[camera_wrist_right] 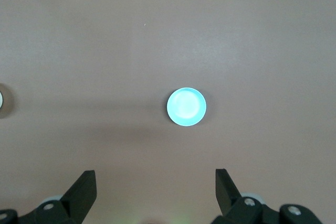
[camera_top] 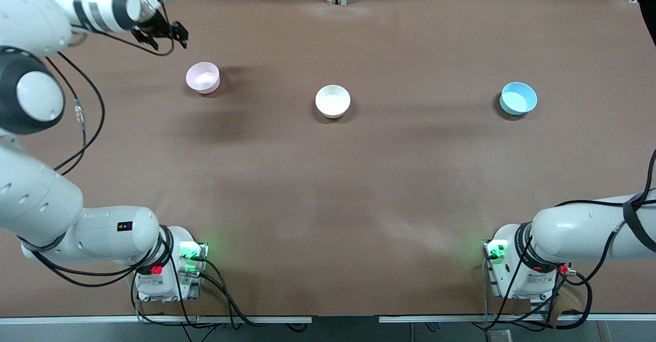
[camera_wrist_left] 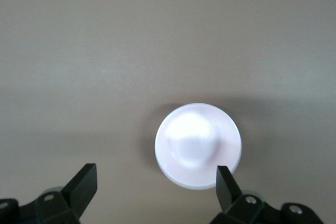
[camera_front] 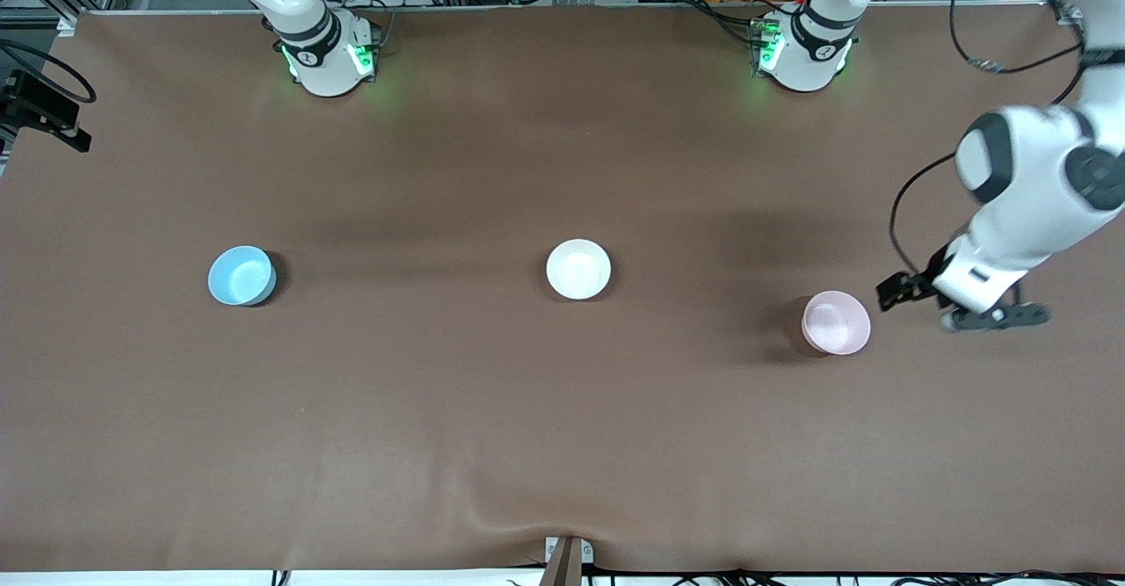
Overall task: Stack pink and blue bowls on white bowl
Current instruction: 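Move the left gripper down to the rim of the pink bowl, then grasp the pink bowl rim with the left gripper and lift it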
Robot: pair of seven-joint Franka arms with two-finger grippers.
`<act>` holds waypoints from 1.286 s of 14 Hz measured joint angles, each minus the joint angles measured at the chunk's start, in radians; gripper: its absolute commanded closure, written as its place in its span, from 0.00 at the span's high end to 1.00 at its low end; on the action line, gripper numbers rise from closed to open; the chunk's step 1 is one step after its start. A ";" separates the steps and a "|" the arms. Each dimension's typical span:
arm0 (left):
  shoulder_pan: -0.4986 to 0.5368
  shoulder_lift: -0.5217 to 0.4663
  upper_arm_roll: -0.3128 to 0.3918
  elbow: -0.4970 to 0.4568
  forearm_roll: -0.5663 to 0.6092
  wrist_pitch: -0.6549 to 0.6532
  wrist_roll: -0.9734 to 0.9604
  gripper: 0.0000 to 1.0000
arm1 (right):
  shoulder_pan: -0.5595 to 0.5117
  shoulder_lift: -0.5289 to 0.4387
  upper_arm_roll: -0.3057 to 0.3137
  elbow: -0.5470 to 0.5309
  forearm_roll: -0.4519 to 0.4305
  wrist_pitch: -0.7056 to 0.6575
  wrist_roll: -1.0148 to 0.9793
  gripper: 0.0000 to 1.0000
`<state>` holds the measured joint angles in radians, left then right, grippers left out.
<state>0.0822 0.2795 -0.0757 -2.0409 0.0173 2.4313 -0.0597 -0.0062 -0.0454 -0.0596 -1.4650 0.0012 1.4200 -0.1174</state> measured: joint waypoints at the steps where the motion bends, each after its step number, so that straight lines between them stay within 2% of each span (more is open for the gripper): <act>1: 0.002 0.045 0.000 -0.005 0.000 0.046 0.000 1.00 | 0.000 0.000 0.000 0.000 0.000 0.000 0.000 1.00; 4: 0.008 0.151 0.000 -0.008 0.000 0.121 0.001 0.82 | 0.000 0.000 0.000 0.000 0.000 0.000 0.000 1.00; 5: 0.009 0.170 0.000 -0.008 0.000 0.126 0.001 0.73 | 0.000 0.000 0.000 0.000 0.000 0.000 0.000 1.00; 6: 0.012 0.183 0.001 -0.007 0.000 0.131 0.001 0.60 | 0.000 0.000 0.000 0.000 0.000 0.000 0.000 1.00; 8: 0.032 0.199 0.001 -0.007 0.000 0.135 0.001 0.05 | 0.000 0.000 0.000 0.000 0.000 0.000 0.000 1.00; 9: 0.042 0.203 0.002 -0.007 0.000 0.136 0.003 0.00 | 0.000 0.000 0.000 0.000 0.000 0.000 0.000 1.00; 18: 0.049 0.190 -0.020 0.001 0.000 0.135 0.006 0.00 | 0.000 0.000 0.000 0.000 0.000 0.000 0.000 1.00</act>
<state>0.1309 0.4694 -0.0957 -2.0396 0.0173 2.5667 -0.0536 -0.0063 -0.0453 -0.0596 -1.4650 0.0012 1.4198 -0.1174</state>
